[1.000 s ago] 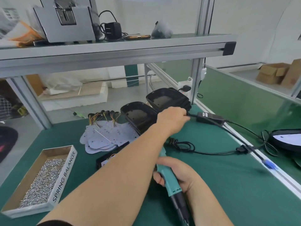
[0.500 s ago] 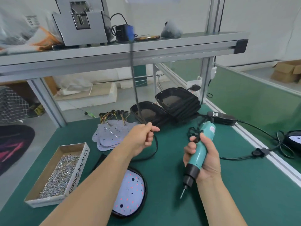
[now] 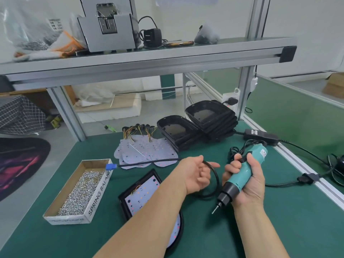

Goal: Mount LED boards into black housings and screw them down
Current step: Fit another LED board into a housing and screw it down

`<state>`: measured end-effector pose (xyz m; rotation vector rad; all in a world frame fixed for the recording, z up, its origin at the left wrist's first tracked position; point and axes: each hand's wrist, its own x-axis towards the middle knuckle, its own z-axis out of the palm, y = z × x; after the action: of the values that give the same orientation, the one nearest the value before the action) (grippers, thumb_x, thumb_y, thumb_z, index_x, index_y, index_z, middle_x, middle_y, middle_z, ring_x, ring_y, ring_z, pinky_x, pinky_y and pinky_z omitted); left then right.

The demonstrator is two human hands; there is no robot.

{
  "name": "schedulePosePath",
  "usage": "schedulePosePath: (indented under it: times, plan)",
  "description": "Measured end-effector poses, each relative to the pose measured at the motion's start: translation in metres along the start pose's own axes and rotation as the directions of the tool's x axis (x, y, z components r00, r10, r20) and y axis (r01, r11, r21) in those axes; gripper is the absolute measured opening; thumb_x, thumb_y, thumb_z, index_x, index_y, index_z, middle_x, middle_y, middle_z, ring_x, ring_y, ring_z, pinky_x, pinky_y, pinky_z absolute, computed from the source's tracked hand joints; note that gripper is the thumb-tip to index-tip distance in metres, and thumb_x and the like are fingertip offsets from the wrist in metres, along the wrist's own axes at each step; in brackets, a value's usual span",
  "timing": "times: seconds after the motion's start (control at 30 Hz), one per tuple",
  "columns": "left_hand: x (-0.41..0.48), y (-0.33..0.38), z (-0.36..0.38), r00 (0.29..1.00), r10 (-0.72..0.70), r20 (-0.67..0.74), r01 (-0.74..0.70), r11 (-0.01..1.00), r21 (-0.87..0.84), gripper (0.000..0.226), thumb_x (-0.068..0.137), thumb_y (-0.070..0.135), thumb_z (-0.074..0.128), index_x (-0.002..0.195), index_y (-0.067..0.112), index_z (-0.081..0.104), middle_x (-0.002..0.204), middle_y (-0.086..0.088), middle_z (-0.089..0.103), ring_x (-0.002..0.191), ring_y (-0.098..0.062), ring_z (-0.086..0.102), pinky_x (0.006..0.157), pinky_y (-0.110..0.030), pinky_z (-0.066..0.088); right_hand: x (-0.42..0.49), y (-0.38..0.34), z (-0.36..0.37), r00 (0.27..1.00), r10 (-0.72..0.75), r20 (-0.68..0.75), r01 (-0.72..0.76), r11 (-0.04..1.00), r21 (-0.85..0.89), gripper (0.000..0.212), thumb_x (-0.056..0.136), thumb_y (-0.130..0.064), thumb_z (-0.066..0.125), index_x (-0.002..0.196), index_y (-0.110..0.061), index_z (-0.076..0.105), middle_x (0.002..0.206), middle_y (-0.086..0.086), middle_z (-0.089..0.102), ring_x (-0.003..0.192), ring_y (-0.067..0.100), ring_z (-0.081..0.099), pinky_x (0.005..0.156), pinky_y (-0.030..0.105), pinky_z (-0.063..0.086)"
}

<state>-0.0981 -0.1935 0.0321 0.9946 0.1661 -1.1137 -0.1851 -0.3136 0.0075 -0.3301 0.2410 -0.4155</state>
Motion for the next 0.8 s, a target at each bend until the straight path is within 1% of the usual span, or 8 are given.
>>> schedulePosePath:
  times: [0.13,0.23,0.33,0.43,0.5,0.6,0.7,0.8]
  plan:
    - [-0.002,-0.002,0.002,0.995,-0.097,0.011,0.093,0.978,0.189,0.048,0.108,0.032,0.036,0.092,-0.004,0.063,0.051,0.004,0.035,0.037,-0.004,0.032,0.033,-0.012,0.021,0.000,0.000,0.003,1.000,-0.027,-0.003,0.028,0.998,0.060,0.021,0.084,-0.034,0.067,0.085,-0.015,0.059,0.064,-0.006,0.049,0.047,0.006,0.046,0.045,0.019,0.047]
    - [0.002,-0.010,0.013,0.996,0.033,-0.084,-0.001,0.935,0.355,0.046,0.109,0.029,0.036,0.082,0.001,0.061,0.053,0.003,0.036,0.038,-0.004,0.031,0.033,-0.013,0.021,0.001,0.000,0.003,1.000,-0.008,-0.018,0.009,0.998,0.055,0.021,0.087,-0.035,0.066,0.084,-0.015,0.059,0.063,-0.006,0.051,0.046,0.006,0.047,0.045,0.021,0.050]
    - [0.008,-0.014,0.020,0.909,0.381,-0.170,-0.127,0.641,0.757,0.039,0.105,0.022,0.039,0.076,0.005,0.059,0.062,-0.002,0.044,0.047,-0.014,0.040,0.042,-0.020,0.033,0.003,0.001,0.000,0.999,0.024,-0.031,-0.024,1.000,-0.004,0.022,0.079,-0.036,0.072,0.083,-0.016,0.061,0.064,-0.007,0.054,0.048,0.005,0.048,0.047,0.015,0.045]
    - [0.015,-0.014,0.020,0.836,0.541,-0.091,-0.073,0.274,0.959,0.035,0.104,0.022,0.041,0.096,-0.002,0.065,0.077,-0.007,0.053,0.076,-0.025,0.050,0.070,-0.031,0.043,0.004,0.007,0.000,0.998,0.048,-0.027,-0.048,0.999,-0.012,0.020,0.085,-0.033,0.070,0.079,-0.015,0.065,0.064,-0.005,0.055,0.048,0.007,0.049,0.048,0.019,0.050]
    - [0.022,-0.017,0.021,0.833,0.537,-0.133,-0.040,0.299,0.954,0.034,0.103,0.023,0.042,0.099,-0.002,0.065,0.083,-0.009,0.054,0.082,-0.027,0.049,0.071,-0.031,0.039,0.004,0.010,0.001,0.998,0.064,-0.021,-0.064,0.998,-0.003,0.022,0.085,-0.032,0.070,0.073,-0.013,0.068,0.063,-0.004,0.055,0.047,0.008,0.050,0.049,0.020,0.051]
    - [0.030,-0.024,0.020,0.888,0.420,-0.190,-0.048,0.494,0.868,0.026,0.101,0.025,0.044,0.091,0.006,0.059,0.086,-0.011,0.055,0.075,-0.028,0.048,0.068,-0.031,0.039,0.005,0.007,-0.001,0.998,0.065,-0.022,-0.065,0.998,0.014,0.021,0.082,-0.031,0.073,0.072,-0.013,0.069,0.064,-0.003,0.055,0.048,0.008,0.049,0.051,0.019,0.050]
    - [0.031,-0.024,0.014,0.939,0.275,-0.205,-0.027,0.655,0.755,0.030,0.103,0.026,0.041,0.080,0.012,0.054,0.063,-0.001,0.050,0.048,-0.015,0.043,0.047,-0.021,0.035,0.006,0.003,-0.001,0.998,0.043,-0.045,-0.042,0.999,0.028,0.022,0.082,-0.030,0.072,0.067,-0.013,0.071,0.065,-0.004,0.056,0.046,0.007,0.049,0.047,0.019,0.049]
    - [0.028,-0.023,0.015,0.959,0.198,-0.203,-0.006,0.731,0.682,0.034,0.106,0.026,0.039,0.079,0.012,0.052,0.060,0.000,0.044,0.040,-0.008,0.038,0.035,-0.017,0.030,0.007,0.001,-0.001,0.998,0.040,-0.050,-0.038,0.998,0.055,0.022,0.080,-0.030,0.073,0.067,-0.012,0.071,0.063,-0.003,0.056,0.044,0.007,0.049,0.044,0.017,0.047]
